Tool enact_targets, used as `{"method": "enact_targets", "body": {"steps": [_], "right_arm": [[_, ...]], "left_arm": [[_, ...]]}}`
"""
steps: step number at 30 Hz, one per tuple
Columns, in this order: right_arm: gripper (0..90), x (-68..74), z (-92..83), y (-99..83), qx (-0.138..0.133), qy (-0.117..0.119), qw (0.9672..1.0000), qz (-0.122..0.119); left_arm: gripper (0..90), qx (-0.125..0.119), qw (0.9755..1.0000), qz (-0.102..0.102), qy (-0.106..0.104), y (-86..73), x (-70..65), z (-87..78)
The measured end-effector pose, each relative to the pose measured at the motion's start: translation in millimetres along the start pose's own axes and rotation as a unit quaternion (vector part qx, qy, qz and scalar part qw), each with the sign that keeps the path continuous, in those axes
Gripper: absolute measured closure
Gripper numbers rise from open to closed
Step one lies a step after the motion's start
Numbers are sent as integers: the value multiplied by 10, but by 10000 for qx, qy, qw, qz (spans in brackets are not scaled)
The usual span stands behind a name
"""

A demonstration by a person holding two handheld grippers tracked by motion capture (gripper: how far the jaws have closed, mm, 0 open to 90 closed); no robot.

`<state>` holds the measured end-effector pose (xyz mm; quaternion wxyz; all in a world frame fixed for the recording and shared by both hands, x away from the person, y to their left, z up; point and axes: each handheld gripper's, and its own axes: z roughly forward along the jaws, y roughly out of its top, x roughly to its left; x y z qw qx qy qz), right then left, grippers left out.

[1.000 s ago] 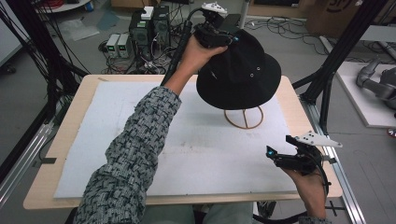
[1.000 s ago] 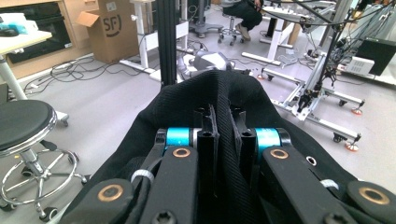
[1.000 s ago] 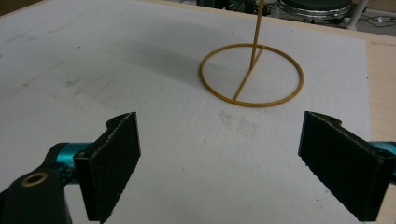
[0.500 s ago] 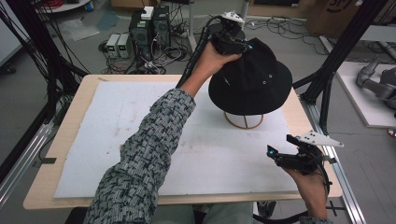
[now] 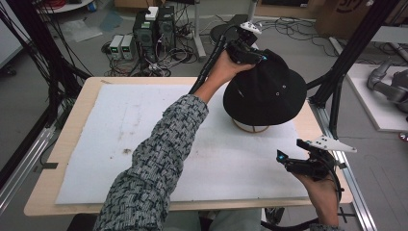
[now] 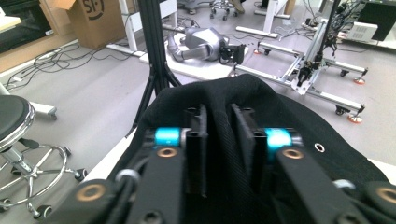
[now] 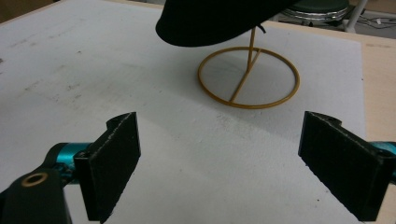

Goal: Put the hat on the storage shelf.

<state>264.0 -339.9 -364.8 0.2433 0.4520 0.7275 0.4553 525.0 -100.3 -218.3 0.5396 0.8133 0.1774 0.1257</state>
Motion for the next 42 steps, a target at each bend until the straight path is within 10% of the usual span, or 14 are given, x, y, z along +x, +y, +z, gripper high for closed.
{"method": "enact_targets", "body": {"steps": [20,31,42], "right_arm": [[126,8,0,11,-10,16,10000,-59],[126,66,56,32,42,71,9999,-108],[126,146,163,76,117,162,9996,-221]], "left_arm": [[541,153,9998,131,81,-14,-35,-114],[470,382,9986,207,292,-90,89,-565],[411,1001,9924,334,635,-237,176,-1156]]}}
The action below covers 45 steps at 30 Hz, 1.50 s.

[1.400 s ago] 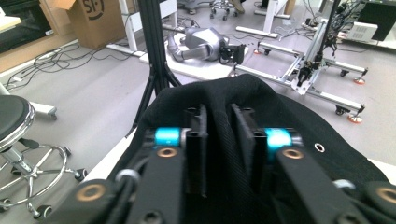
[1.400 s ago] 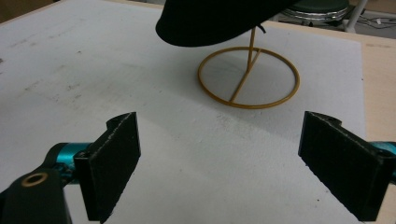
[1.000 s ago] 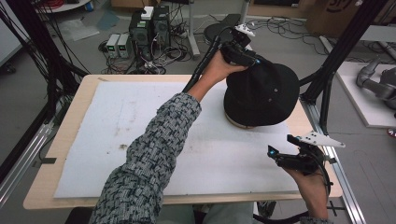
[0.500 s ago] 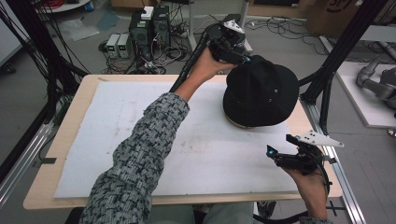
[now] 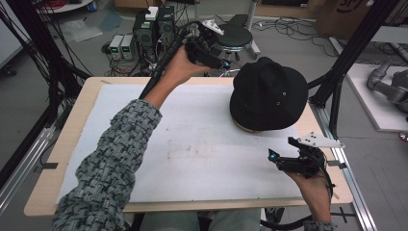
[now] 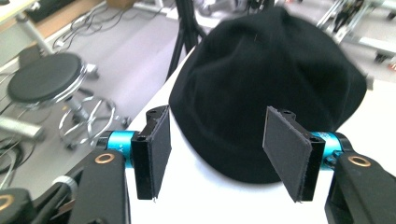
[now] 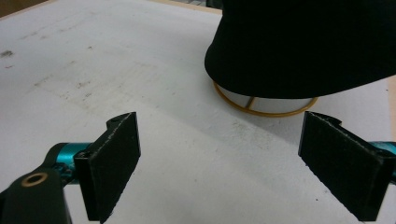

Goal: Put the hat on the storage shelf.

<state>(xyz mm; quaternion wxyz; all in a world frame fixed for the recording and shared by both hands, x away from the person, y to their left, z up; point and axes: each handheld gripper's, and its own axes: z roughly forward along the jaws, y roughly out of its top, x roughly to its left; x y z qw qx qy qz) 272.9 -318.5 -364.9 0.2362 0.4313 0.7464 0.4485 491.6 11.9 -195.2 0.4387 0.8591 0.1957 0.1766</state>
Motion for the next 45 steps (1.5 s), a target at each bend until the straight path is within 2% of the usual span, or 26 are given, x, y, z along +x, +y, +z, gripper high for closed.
{"method": "enact_targets", "body": {"steps": [3,5,6,7,8,10,11,12,14,15,16,22,24,32,37,39,45], "right_arm": [[126,31,49,9,55,49,10000,-34],[126,57,92,24,77,78,9999,-100],[126,57,92,24,77,78,9999,-100],[126,66,103,29,85,88,9999,-87],[126,73,120,37,87,102,9998,-117],[125,88,148,50,95,124,9998,-150],[125,97,164,56,101,137,9997,-170],[126,121,198,69,129,183,9996,-195],[126,128,215,74,128,199,9995,-220],[126,144,239,83,146,225,9994,-226],[126,156,259,90,155,254,9993,-241],[126,195,386,136,205,384,9985,-332],[126,212,426,159,219,420,9982,-375],[125,283,563,223,272,568,9968,-496],[126,299,579,230,282,584,9967,-498],[125,300,573,231,275,585,9967,-485],[125,307,591,230,315,592,9965,-508]], "left_arm": [[402,91,9999,-34,133,-82,62,-150],[403,-134,9994,-95,304,-176,101,-269],[403,-129,9994,-174,283,-204,126,-312],[399,7,9993,-254,281,-247,163,-366],[391,103,9991,-215,346,-289,177,-411],[389,-38,9986,-197,482,-416,187,-524],[390,-43,9987,-243,453,-461,203,-564],[376,108,9984,-312,463,-528,227,-624],[372,26,9978,-331,582,-678,236,-744],[371,45,9976,-407,555,-752,250,-804],[364,-1,9970,-425,648,-834,247,-860],[340,-9,9948,-501,883,-1298,159,-1159],[328,-79,9941,-532,942,-1431,122,-1226],[279,-157,9893,-684,1280,-2078,-100,-1467],[264,-109,9827,-920,1606,-2510,-219,-1541],[265,-62,9812,-1008,1648,-2662,-252,-1556],[259,-94,9744,-1321,1819,-3030,-351,-1569]]}}
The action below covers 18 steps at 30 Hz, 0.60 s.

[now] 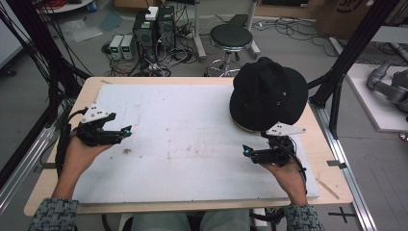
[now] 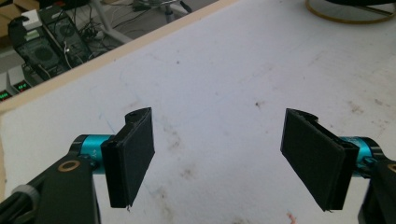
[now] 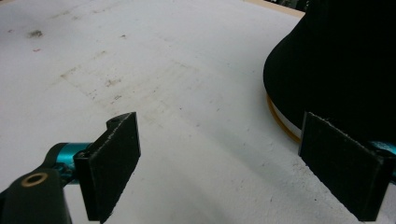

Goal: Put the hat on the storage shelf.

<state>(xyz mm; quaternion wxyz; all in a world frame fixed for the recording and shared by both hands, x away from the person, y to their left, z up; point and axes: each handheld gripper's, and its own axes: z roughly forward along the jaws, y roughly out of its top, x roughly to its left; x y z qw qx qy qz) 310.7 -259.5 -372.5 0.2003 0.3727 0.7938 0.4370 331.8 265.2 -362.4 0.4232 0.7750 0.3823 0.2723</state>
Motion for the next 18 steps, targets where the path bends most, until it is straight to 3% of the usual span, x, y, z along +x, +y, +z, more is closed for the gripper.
{"method": "enact_targets", "body": {"steps": [5,11,18], "right_arm": [[125,26,26,-6,49,13,10000,-35],[125,57,84,26,99,65,9999,-114],[126,78,126,40,145,75,9998,-133]], "left_arm": [[258,-78,9997,-221,109,-189,17,-10],[258,-73,9996,-177,207,-242,44,-58],[258,-62,9997,-160,170,-281,36,-42]]}}
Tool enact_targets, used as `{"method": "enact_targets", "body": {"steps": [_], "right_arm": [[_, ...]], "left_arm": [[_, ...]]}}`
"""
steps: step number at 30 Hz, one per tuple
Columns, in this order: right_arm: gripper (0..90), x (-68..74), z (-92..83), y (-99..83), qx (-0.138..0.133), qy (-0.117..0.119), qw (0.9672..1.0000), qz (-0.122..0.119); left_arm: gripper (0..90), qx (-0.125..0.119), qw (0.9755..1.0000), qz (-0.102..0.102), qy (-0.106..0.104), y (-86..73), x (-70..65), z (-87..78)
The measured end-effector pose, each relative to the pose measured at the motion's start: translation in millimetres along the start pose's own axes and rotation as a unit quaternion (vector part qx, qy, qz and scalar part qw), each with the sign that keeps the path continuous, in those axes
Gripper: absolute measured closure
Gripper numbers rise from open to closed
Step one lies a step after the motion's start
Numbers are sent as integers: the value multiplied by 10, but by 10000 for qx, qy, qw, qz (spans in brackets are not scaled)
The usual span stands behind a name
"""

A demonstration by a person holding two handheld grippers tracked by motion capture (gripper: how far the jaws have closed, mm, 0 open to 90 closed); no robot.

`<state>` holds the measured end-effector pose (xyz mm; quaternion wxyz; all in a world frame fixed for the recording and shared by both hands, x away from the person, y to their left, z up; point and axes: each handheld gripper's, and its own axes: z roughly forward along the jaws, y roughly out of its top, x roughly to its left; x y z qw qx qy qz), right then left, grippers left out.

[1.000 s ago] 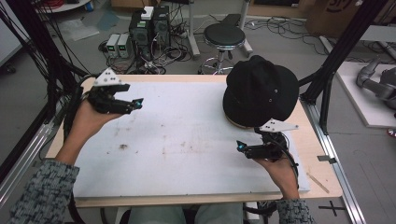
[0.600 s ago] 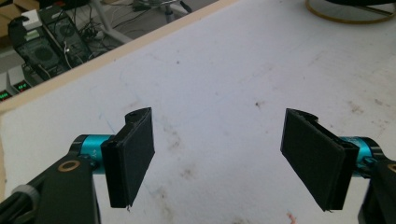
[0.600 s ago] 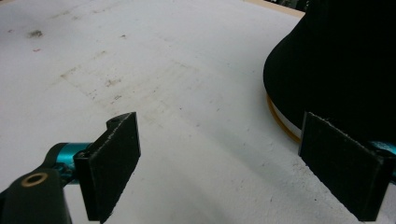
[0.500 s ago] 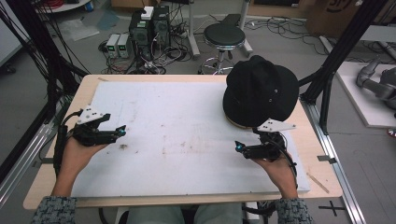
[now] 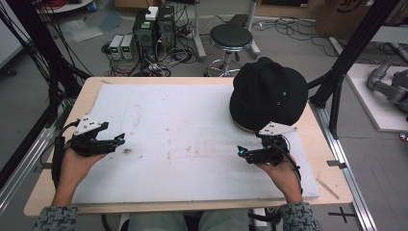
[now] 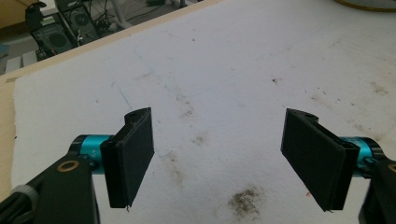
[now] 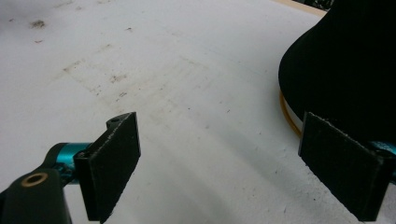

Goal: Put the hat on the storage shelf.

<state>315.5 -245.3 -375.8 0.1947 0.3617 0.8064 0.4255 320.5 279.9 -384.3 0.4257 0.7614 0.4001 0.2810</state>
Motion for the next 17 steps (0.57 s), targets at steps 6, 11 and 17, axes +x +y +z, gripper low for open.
{"method": "enact_targets", "body": {"steps": [6,11,17], "right_arm": [[126,15,13,12,-9,20,10000,-59],[125,12,7,17,-14,12,10000,-49],[125,10,10,11,53,82,9999,-25]], "left_arm": [[258,15,10000,36,-22,-8,-10,0],[259,12,10000,30,-20,-22,-6,4],[261,112,9999,-2,-5,-75,-5,49]]}}
